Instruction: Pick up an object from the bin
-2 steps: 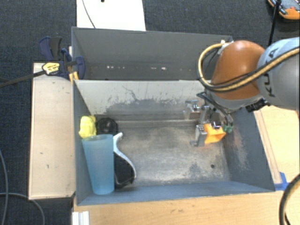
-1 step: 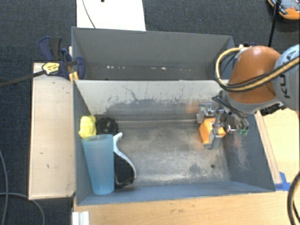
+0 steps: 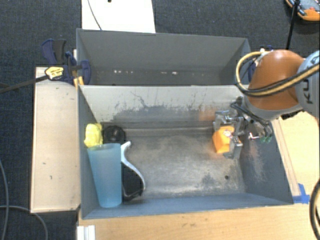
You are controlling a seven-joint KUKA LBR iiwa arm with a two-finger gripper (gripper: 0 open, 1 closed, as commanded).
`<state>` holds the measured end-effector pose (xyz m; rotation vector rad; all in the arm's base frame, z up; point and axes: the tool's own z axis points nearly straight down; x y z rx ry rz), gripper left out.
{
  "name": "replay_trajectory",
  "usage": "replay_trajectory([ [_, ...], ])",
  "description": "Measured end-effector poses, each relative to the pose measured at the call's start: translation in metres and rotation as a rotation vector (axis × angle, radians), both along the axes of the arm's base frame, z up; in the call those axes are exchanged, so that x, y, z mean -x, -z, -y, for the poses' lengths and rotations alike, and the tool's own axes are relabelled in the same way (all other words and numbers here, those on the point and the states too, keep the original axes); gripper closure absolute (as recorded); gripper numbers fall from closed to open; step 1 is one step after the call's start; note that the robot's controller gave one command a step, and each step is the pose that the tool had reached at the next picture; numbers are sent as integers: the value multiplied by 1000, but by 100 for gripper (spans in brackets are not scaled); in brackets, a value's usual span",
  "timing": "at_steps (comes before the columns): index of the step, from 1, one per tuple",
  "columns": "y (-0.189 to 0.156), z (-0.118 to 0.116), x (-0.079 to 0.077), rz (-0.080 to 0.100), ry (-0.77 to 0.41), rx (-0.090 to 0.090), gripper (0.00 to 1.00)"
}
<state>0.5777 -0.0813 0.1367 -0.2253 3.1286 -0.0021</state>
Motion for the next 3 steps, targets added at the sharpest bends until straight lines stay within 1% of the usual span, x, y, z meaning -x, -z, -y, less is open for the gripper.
replay_trajectory([
  [1, 5, 16, 4, -2, 47, -2, 0],
  [2, 45, 30, 4, 6, 85, -2, 100],
  [3, 46, 30, 5, 3, 85, -1, 0],
])
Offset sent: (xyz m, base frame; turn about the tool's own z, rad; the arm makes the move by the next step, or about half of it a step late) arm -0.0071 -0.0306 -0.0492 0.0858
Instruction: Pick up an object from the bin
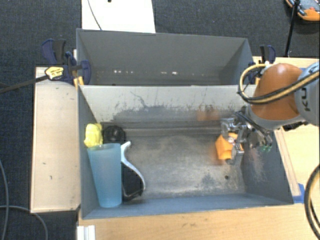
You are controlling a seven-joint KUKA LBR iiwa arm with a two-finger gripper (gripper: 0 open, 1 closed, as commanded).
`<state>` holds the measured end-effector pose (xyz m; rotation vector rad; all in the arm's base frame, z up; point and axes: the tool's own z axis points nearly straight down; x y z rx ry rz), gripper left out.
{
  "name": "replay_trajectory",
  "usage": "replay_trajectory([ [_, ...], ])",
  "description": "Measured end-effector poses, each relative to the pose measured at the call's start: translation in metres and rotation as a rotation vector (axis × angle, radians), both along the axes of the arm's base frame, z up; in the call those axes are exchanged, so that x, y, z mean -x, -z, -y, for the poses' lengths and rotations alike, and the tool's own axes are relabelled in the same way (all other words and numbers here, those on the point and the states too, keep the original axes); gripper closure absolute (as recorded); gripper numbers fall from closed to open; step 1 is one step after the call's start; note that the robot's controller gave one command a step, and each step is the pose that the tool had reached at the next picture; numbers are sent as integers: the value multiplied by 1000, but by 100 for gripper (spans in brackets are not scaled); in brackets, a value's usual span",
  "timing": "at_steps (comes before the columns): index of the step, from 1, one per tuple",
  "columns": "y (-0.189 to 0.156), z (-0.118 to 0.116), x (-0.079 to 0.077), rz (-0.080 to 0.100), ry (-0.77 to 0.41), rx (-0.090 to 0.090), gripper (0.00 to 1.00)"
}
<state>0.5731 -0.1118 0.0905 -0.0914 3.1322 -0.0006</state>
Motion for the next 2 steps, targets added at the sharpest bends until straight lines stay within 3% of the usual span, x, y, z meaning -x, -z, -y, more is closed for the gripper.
replay_trajectory([
  [1, -3, 0, -3, 11, 1, 1, 100],
  [2, 0, 0, 0, 3, 1, 0, 0],
])
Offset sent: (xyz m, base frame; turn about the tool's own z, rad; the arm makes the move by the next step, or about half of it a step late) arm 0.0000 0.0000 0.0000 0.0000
